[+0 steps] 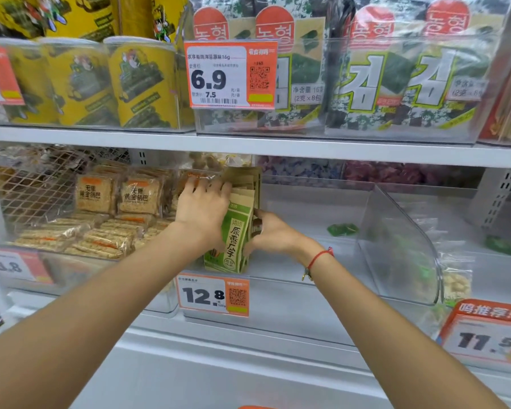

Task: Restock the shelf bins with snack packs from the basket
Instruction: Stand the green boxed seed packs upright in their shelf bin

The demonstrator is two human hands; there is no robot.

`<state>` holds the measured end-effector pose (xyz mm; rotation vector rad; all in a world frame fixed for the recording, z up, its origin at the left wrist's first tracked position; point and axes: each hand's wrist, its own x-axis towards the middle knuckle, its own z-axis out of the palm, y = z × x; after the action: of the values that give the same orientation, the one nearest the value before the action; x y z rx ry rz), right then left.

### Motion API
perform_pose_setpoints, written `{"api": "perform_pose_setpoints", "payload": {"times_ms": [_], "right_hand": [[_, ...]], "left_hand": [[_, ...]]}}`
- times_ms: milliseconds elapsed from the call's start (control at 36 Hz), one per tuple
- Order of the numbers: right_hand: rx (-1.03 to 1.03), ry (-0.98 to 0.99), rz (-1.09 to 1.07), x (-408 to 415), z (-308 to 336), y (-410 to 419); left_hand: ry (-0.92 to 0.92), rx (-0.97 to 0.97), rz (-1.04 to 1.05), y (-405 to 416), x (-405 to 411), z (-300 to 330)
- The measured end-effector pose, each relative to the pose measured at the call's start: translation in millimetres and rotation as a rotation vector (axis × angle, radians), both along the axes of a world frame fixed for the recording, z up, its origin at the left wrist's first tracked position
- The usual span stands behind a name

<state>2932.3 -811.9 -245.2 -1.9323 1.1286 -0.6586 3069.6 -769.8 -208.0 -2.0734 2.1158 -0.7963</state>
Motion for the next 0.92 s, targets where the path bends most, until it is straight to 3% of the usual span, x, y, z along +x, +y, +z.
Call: {"api": "perform_pose_setpoints", "payload": {"times_ms": [111, 306, 389, 556, 750, 917], "right_hand": [[0.070, -0.062, 0.105, -3.8, 2.4, 3.3], [-0.333, 0.159, -0.108, -0.9, -11.0, -3.2], [-0.400, 0.192, -0.156, 0.8, -10.9, 0.2], [-0.163, -0.029, -0.209, 4.5, -10.5, -2.5], [-0.061, -0.122, -0.128, 6.0, -14.7, -4.3], [0.014, -0.015, -0.045, 3.1, -16.3, -0.6]], "left_hand": [[0.003, -0.013, 0.027, 3.6, -2.9, 2.3], [0.101, -0.069, -0.171, 6.7, -3.4, -3.8], [0.063, -0.101, -0.183, 8.3, -1.6, -6.2], [0.093, -0.108, -0.157, 15.1, 6.9, -1.1], [0.098, -0.031, -0.156, 10.0, 7.5, 2.2], [0.110, 0.051, -0.119, 1.0, 5.3, 5.8]]}}
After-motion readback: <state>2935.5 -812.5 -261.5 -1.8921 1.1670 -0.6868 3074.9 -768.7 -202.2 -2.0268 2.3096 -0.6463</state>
